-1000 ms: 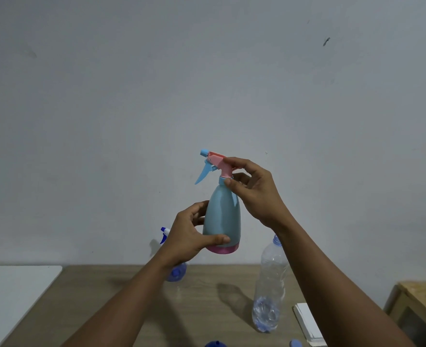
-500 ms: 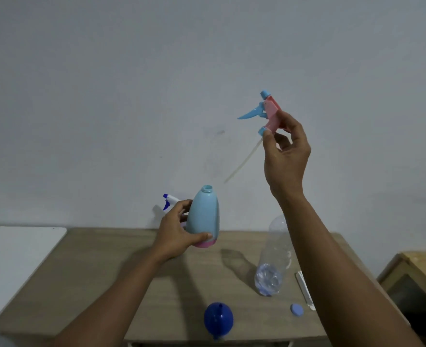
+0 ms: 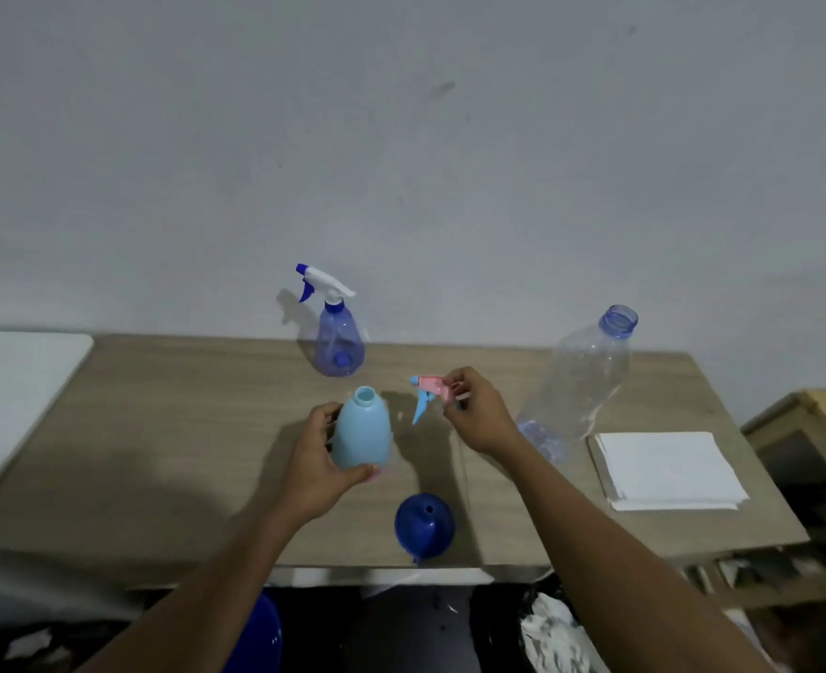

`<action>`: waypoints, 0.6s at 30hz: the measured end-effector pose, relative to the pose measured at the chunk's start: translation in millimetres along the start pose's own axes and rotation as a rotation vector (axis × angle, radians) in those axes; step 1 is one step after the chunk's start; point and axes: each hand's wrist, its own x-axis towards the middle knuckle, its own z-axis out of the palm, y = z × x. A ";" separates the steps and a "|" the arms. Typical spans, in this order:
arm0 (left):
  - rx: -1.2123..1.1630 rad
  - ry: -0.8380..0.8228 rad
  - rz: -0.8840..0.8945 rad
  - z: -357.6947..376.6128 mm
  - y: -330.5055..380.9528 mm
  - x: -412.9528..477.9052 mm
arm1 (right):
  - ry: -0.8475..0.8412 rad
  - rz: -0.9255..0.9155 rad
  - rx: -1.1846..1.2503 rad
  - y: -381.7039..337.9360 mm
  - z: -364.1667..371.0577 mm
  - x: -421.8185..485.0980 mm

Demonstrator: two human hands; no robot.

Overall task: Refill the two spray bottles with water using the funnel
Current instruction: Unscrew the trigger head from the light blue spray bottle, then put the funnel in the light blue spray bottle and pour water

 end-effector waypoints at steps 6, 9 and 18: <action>0.001 -0.021 -0.050 18.7 -29.1 -2.2 | -0.102 0.211 -0.040 55.5 28.1 7.6; 0.014 -0.022 -0.071 22.6 -33.4 -4.1 | -0.114 0.242 -0.046 63.0 32.6 12.6; 0.049 -0.062 -0.097 25.1 -36.0 -7.8 | -0.143 0.282 -0.144 64.5 29.7 14.2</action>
